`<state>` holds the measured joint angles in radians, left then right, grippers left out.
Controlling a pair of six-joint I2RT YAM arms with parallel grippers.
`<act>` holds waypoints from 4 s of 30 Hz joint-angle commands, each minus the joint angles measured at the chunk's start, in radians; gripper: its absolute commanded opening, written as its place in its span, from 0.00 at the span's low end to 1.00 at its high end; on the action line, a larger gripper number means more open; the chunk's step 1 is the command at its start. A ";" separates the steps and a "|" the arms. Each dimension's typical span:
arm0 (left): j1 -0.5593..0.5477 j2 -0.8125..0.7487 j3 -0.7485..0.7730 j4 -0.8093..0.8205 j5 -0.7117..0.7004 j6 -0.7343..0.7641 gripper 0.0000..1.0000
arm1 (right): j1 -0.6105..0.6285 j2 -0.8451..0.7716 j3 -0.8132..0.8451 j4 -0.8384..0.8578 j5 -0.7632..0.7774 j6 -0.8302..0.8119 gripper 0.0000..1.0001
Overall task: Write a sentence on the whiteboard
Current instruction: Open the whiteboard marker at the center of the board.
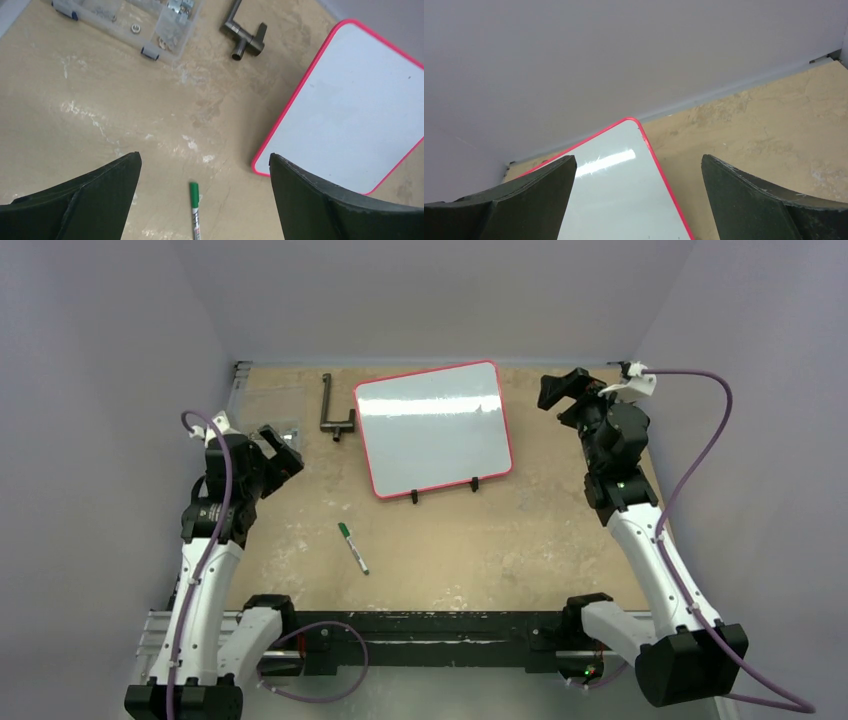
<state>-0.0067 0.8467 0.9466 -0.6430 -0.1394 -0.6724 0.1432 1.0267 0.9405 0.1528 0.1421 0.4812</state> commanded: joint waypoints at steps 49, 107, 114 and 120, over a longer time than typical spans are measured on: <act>-0.395 0.441 -0.296 0.169 -0.100 -0.336 0.39 | 0.198 0.007 0.057 -0.381 -0.094 0.000 0.99; -0.392 0.104 -0.031 0.603 0.079 -0.770 0.00 | 0.274 0.149 -0.190 0.810 -0.591 0.392 0.99; -0.395 0.180 -0.005 0.776 0.053 -0.876 0.00 | 0.349 0.314 -0.136 0.962 -0.560 0.430 0.99; -0.401 0.186 0.024 0.756 -0.033 -0.897 0.00 | 0.443 0.386 -0.071 0.910 -0.440 0.325 0.99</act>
<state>-0.3996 1.0359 0.9112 0.0429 -0.1120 -1.5288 0.5373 1.4017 0.7841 1.0061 -0.3969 0.8776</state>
